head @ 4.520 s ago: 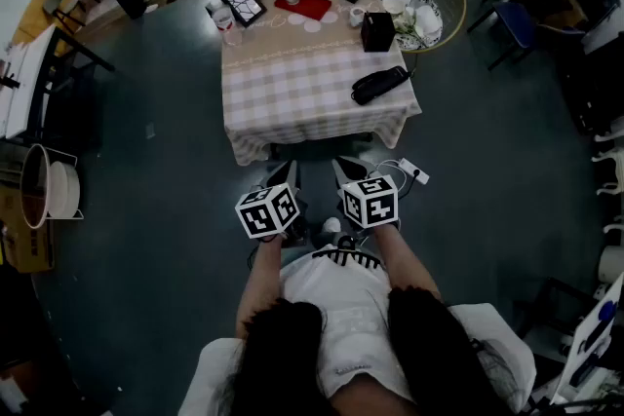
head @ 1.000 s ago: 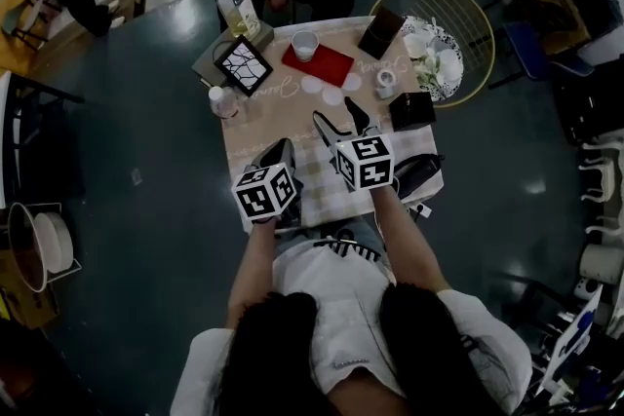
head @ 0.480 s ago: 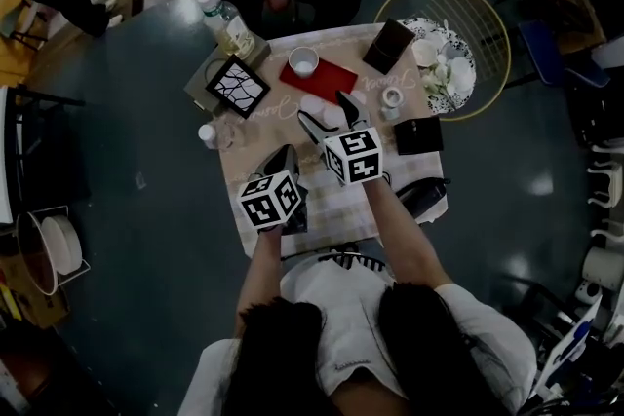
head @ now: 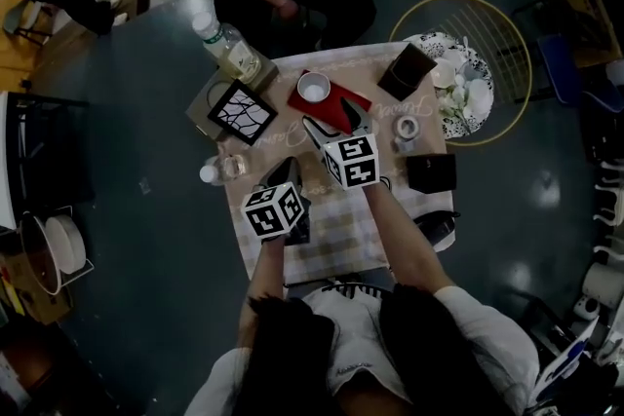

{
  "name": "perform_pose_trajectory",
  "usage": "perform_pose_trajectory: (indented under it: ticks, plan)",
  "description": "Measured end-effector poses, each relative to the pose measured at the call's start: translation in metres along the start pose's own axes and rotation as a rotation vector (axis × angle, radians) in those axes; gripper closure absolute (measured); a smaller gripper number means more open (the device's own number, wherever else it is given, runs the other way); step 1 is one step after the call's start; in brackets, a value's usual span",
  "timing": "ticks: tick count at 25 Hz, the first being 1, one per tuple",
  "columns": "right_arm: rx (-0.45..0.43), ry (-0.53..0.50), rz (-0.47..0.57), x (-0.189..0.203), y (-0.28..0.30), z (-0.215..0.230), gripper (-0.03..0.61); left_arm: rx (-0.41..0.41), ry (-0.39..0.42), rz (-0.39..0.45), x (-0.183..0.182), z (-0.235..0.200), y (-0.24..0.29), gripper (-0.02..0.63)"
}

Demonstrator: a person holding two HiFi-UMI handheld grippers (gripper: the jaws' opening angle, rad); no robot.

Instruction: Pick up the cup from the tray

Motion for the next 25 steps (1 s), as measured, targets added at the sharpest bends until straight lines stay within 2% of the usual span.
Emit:
perform_pose_trajectory:
  ticks: [6, 8, 12, 17, 25]
  plan:
    - [0.013, 0.028, -0.016, 0.008, 0.038, 0.013, 0.193, -0.019, -0.014, 0.016, -0.018, -0.011, 0.018, 0.606]
    - [0.013, 0.008, -0.022, 0.009, 0.047, 0.015, 0.192, -0.025, -0.028, 0.016, -0.021, -0.015, 0.022, 0.606]
    - [0.007, -0.038, -0.040, 0.012, 0.062, 0.015, 0.192, -0.039, -0.039, 0.000, -0.018, -0.020, 0.032, 0.604]
    - [0.026, -0.057, -0.038, 0.012, 0.074, 0.016, 0.193, -0.035, -0.005, -0.033, -0.013, -0.019, 0.040, 0.606]
    - [-0.017, -0.071, -0.050, 0.006, 0.090, 0.017, 0.196, -0.048, -0.020, -0.043, -0.010, -0.020, 0.040, 0.606]
Point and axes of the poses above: the fingertips, and each gripper's own axes: y forward along the fingers, z to its right, x out of its underside, the point moved 7 cm from there along -y, backward along the fingers, and after that the axes turned 3 degrees about -y, right-handed, at the moved point
